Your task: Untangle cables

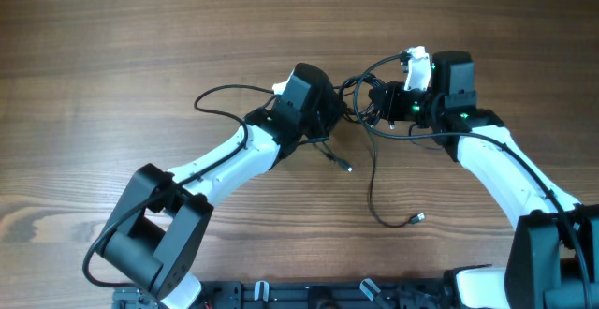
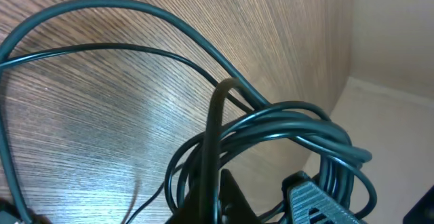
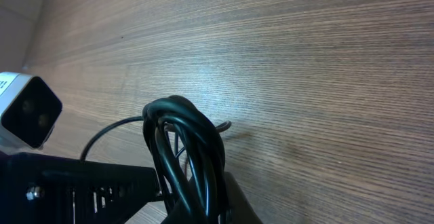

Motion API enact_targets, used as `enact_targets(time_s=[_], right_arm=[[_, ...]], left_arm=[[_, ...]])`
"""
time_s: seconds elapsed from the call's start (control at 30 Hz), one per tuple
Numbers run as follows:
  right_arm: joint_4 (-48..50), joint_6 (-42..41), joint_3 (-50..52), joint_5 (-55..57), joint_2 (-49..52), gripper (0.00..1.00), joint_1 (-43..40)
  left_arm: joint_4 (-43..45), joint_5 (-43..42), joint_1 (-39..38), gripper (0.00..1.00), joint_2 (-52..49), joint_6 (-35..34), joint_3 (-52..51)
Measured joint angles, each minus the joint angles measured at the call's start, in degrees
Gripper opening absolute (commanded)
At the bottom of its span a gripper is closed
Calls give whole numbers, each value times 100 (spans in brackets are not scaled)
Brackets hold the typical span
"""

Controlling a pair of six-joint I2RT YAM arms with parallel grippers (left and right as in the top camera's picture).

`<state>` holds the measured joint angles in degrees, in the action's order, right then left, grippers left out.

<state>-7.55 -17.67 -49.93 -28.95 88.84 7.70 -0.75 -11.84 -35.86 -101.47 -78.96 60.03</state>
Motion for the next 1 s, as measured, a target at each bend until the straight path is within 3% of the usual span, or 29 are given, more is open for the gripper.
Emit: enact_targets(time_s=[0.1,0.23,0.37,0.47,0.53,0.57,0.6,0.63,0.7,0.87,0.97,1.0], right_arm=[[-11,2,0,0,0,4,0],[-146,2,-2,2,0,4,0],[-219,0,-2,90,0,4,7],[-275,2,-7,201,0,4,33],[-293,0,-4,247,0,4,33],[-289,2,-4,247,0,4,33],[-297,2,-4,249,0,4,33],[-297,2,-4,258,0,4,33],[-291,2,-4,264,0,4,33],[-273,2,-4,267,0,4,33],[-273,2,-4,267,0,4,33],[-271,2,-4,267,0,4,33]], left_arm=[[433,-225,31,4,-2,2,-7],[1263,-1305,649,4,9,15,-20],[1740,-2583,2026,4,317,15,-31],[2889,-3729,3438,5,577,-133,-26],[2505,-3967,4063,46,717,-168,13],[1853,-3952,4227,53,730,-138,55],[1224,-3901,4247,60,730,-70,66],[706,-3873,4207,61,730,9,57],[37,-3842,3989,56,730,439,24],[-57,-3644,2461,59,730,2212,24],[-647,-2911,1626,40,728,2079,26],[-883,-2514,1340,39,728,1836,24]])
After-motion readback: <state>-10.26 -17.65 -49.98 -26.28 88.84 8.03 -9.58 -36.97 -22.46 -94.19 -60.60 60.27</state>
